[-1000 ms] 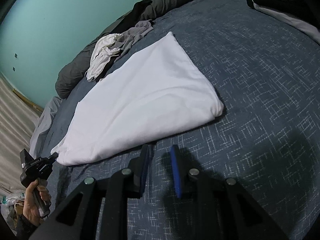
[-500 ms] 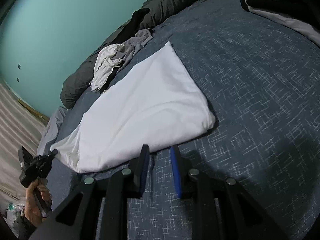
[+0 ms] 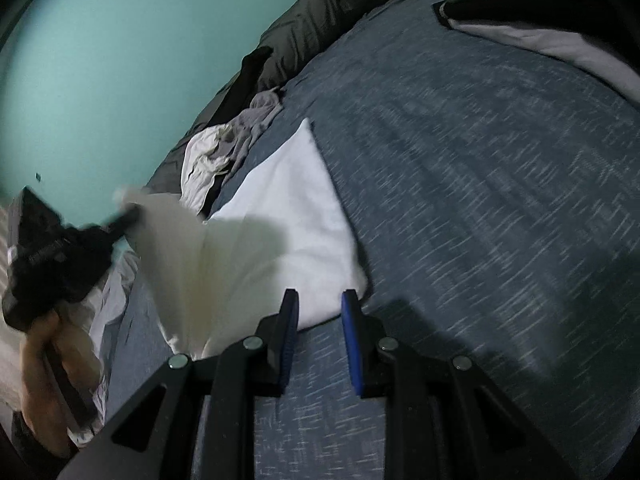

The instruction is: Fold clothes

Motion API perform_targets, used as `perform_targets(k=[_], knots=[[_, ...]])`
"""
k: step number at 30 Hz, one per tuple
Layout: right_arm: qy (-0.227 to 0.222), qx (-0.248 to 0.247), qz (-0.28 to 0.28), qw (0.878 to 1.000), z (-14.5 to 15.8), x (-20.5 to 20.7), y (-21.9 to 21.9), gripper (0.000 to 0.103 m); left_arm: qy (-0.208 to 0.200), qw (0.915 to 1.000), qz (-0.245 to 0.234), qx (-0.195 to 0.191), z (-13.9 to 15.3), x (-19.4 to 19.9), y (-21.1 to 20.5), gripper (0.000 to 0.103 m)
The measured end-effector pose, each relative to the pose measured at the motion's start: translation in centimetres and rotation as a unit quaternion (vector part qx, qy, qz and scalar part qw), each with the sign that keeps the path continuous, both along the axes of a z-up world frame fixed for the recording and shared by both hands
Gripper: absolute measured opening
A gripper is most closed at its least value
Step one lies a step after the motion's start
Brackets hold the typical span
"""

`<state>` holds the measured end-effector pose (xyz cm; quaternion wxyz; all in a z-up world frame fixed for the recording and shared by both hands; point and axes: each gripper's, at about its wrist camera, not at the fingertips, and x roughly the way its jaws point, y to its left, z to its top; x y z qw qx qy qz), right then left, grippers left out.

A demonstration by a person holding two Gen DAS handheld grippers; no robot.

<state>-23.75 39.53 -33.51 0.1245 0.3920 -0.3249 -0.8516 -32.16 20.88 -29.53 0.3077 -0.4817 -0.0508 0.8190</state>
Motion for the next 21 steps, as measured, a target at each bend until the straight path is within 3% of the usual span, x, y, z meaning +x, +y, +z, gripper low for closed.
perform_targets(k=[4,7,9,11,12,21], knots=[[-0.007,-0.012,-0.009,1.0,-0.4,0.0,1.1,0.021,-0.025,0.9993,-0.01,-0.027,-3.2,0.9,1.7,0.003],[-0.01,-0.017,-0.003,1.0,-0.4,-0.2,1.1,0.021,-0.019,0.9994,0.004,-0.029,-2.6,1.3,0.1,0.007],[-0.008,-0.021,0.001,1.0,-0.4,-0.4,1.0,0.021,-0.008,0.9994,0.016,-0.031,-1.8,1.5,-1.3,0.015],[-0.006,-0.026,0.004,1.0,-0.3,-0.7,0.8,0.021,0.002,0.9991,0.028,-0.032,-0.9,1.6,-2.8,0.037],[-0.004,-0.028,0.008,1.0,-0.1,-0.9,0.7,0.023,0.007,0.9988,0.034,-0.033,-0.5,1.7,-3.5,0.041],[0.016,-0.02,0.045,0.999,1.2,-3.6,-2.8,0.048,0.002,0.9922,0.113,-0.052,-1.8,2.0,-11.8,0.041]])
